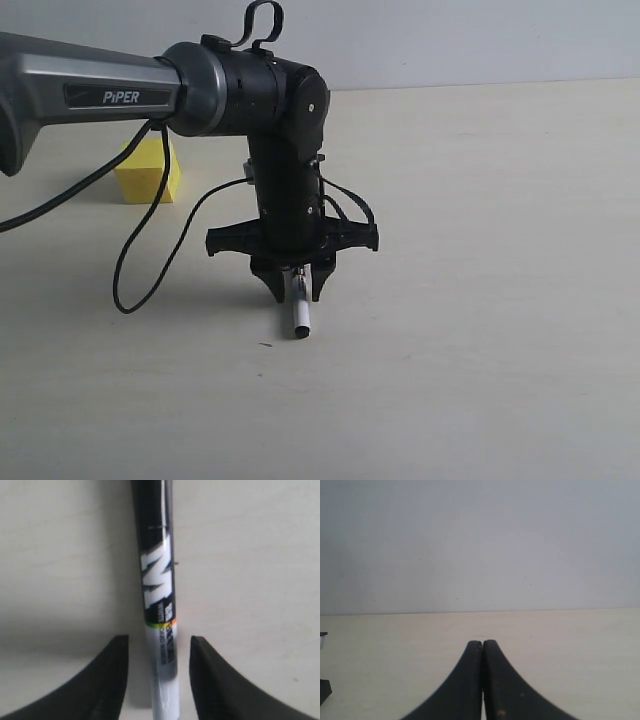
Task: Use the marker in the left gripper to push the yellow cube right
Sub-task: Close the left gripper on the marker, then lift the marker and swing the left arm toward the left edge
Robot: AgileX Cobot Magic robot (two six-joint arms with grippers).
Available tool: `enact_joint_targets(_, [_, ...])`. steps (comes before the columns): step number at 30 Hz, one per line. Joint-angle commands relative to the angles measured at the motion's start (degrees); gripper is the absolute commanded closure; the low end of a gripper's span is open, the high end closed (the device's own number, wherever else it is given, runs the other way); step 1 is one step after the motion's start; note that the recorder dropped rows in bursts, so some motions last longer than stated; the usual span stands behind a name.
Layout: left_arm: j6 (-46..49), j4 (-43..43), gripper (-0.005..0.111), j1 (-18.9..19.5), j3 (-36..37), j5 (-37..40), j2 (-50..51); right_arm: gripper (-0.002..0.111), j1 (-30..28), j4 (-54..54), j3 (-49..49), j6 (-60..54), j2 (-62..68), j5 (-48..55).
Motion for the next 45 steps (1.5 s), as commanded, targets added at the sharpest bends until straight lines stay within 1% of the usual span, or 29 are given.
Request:
enact_joint_targets(1, [0.1, 0.4, 0.063, -0.2, -0.2, 0.4, -0.1, 0.108, -0.3, -0.1, 0.3, 0.0, -0.4, -0.6])
enact_joint_targets(13, [0.1, 0.2, 0.063, -0.2, -0.2, 0.3, 1.9, 0.108, -0.3, -0.1, 0.3, 0.0, -0.4, -0.6])
enact_joint_targets(19, [0.2, 0.2, 0.063, -0.2, -0.2, 0.6, 0.2, 0.108, -0.3, -0.1, 0.3, 0.0, -0.4, -0.6])
enact_joint_targets(35, [0.3, 0.2, 0.065, -0.2, -0.2, 0.7, 0.1, 0.108, -0.3, -0.1, 0.3, 0.0, -0.4, -0.6])
enact_joint_targets(36, [0.3, 0.2, 0.066, -0.2, -0.2, 0.7, 0.1, 0.108, -0.3, -0.1, 0.3, 0.0, -0.4, -0.6])
enact_joint_targets(38, [0.3, 0.2, 0.074, -0.2, -0.2, 0.7, 0.1, 0.108, -0.3, -0.1, 0.3, 0.0, -0.4, -0.6])
enact_joint_targets(43, [5.2, 0.5, 0.107, -0.1, -0.2, 0.4, 0.1, 0.108, -0.3, -0.1, 0.3, 0.0, -0.4, -0.6])
enact_joint_targets(45, [9.9, 1.7, 0.107, 0.2, -0.2, 1.1, 0.1, 0.108, -0.3, -0.1, 0.3, 0.0, -0.4, -0.6])
